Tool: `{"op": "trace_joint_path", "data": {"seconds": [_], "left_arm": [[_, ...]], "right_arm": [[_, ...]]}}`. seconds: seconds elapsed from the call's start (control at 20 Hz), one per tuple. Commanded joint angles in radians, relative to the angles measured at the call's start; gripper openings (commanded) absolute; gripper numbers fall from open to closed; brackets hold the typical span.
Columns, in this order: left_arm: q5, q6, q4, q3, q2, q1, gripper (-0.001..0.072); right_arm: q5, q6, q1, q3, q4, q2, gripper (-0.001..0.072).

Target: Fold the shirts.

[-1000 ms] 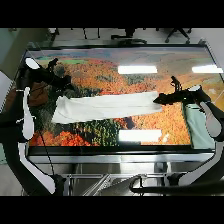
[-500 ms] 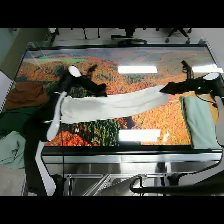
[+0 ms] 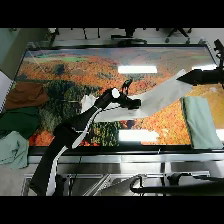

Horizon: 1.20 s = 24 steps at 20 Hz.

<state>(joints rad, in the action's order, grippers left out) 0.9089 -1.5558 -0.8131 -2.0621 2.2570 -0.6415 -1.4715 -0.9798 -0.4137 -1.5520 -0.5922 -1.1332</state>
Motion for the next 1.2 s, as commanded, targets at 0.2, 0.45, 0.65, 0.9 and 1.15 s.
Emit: {"op": "trace_joint_path", "data": {"seconds": [0.2, 0.45, 0.65, 0.9, 1.15], "left_arm": [[0.152, 0.241, 0.388, 0.051, -0.397, 0.254, 0.001], [0.299, 0.22, 0.397, 0.024, -0.686, 0.565, 0.0011], [0.304, 0.24, 0.396, 0.1, -0.819, 0.71, 0.001], [0.359, 0.311, 0.396, 0.206, -0.896, 0.756, 0.0011], [0.415, 0.344, 0.397, 0.235, -0.904, 0.743, 0.0011]], "right_arm": [[-0.025, -0.005, 0.0, -0.001, 0.162, 0.021, 0.0018], [0.196, -0.005, 0.338, 0.0, 0.226, -0.011, 0.0018], [0.524, -0.003, 0.785, 0.0, 0.182, -0.166, 0.0019], [1.255, 0.167, 1.224, 0.0, 0.185, -0.47, 0.0306], [1.173, 0.168, 1.199, -0.001, 0.138, -0.411, 0.0422]]}}
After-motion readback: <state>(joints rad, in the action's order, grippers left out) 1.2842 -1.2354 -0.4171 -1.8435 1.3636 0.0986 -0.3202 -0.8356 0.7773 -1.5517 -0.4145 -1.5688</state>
